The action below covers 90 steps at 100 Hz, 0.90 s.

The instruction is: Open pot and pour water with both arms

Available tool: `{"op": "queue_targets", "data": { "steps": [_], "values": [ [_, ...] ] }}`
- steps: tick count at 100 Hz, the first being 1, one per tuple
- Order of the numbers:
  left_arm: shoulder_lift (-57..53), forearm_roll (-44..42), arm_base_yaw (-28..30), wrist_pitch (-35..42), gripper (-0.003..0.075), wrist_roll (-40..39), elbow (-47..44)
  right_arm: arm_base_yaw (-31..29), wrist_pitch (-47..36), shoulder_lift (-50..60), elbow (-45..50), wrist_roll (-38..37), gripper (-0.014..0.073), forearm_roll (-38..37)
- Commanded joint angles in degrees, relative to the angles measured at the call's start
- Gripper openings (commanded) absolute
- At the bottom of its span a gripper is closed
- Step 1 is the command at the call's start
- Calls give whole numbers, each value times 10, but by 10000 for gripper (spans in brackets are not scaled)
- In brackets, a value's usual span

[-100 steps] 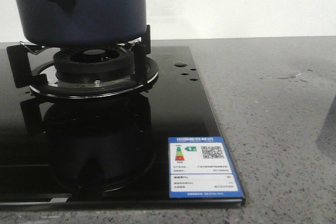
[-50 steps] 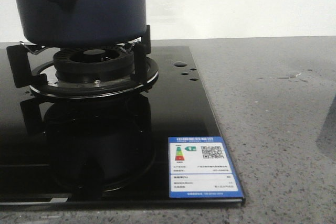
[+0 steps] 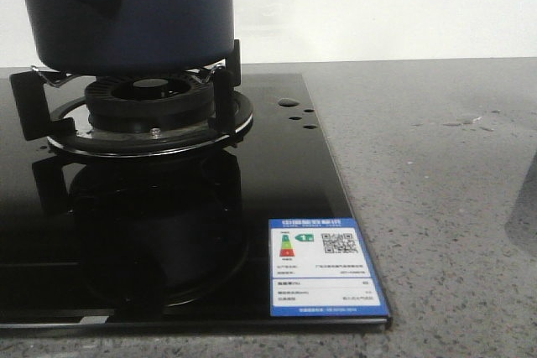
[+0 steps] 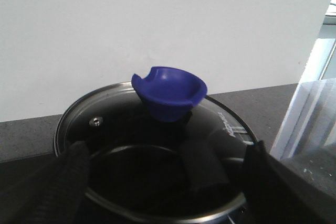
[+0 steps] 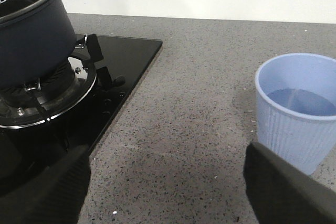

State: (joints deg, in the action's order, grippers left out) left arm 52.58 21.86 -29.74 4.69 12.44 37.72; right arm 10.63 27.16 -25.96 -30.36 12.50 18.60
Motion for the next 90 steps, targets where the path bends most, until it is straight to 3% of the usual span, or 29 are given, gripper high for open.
{"op": "queue_targets", "data": {
  "steps": [1,49,90],
  "values": [
    [32,-2,-4,66,532,1,41,0,-39,-7,-22,6,545,1],
    [198,-31,-3,66,555,1,156,0,-39,-7,-22,6,545,1],
    [220,-50,-2,88,549,1,171,0,-39,-7,-22,6,545,1]
  ]
}}
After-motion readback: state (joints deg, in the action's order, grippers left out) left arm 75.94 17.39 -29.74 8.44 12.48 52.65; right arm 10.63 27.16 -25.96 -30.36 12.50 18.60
